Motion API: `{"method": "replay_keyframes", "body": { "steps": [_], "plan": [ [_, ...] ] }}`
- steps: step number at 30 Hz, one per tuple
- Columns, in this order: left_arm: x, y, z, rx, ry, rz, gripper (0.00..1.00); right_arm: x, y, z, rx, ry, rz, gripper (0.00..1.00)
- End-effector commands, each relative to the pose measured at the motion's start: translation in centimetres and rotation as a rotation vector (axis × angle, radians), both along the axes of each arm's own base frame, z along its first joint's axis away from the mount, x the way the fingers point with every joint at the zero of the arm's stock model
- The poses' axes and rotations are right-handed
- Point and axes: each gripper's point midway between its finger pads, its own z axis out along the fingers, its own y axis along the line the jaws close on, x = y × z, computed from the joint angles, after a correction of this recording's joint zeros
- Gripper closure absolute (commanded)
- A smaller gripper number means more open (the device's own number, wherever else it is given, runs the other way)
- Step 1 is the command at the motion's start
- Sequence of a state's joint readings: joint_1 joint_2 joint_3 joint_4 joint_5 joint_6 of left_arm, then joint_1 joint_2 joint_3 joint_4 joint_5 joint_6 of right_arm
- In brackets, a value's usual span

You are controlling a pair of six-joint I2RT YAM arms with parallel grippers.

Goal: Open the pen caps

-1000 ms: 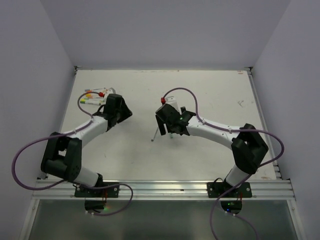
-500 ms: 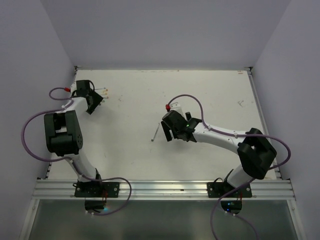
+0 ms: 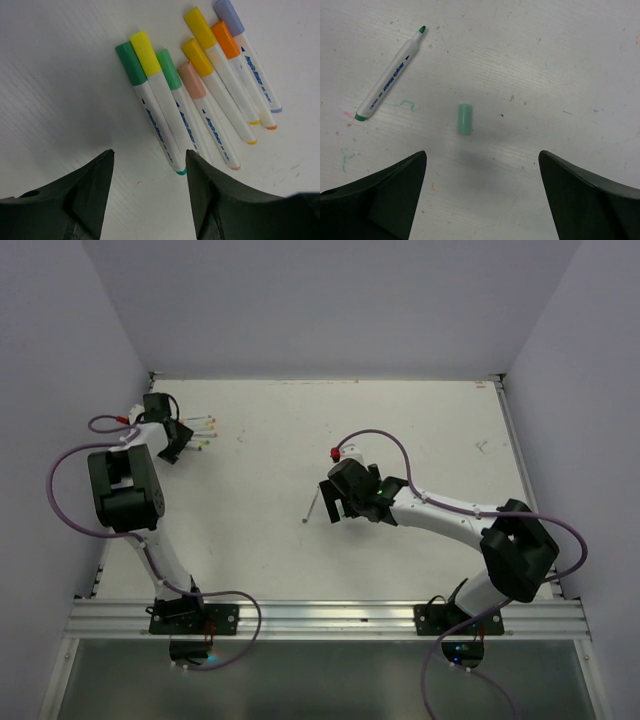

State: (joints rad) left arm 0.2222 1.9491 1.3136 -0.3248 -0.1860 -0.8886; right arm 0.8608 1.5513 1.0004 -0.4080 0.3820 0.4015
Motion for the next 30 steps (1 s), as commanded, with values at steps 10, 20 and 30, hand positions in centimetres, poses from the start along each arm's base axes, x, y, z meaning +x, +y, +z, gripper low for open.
{"method": "replay_keyframes", "body": {
  "steps": [10, 20, 30],
  "plan": [
    [0.2, 2.5, -0.2, 0.066, 0.095, 0.092, 0.39, 0.6, 0.6, 1.4, 0.064, -0.048, 0.002, 0.01],
    [0.1, 2.7, -1.4, 0.071, 0.143, 0.097, 0.38, 0.7, 0.3, 1.7, 0.073, -0.063, -0.004, 0.01],
    [-2.5, 2.7, -3.8, 0.107, 0.326, 0.129, 0.39, 0.7, -0.2, 1.9, 0.076, -0.071, -0.016, 0.01]
  ]
}}
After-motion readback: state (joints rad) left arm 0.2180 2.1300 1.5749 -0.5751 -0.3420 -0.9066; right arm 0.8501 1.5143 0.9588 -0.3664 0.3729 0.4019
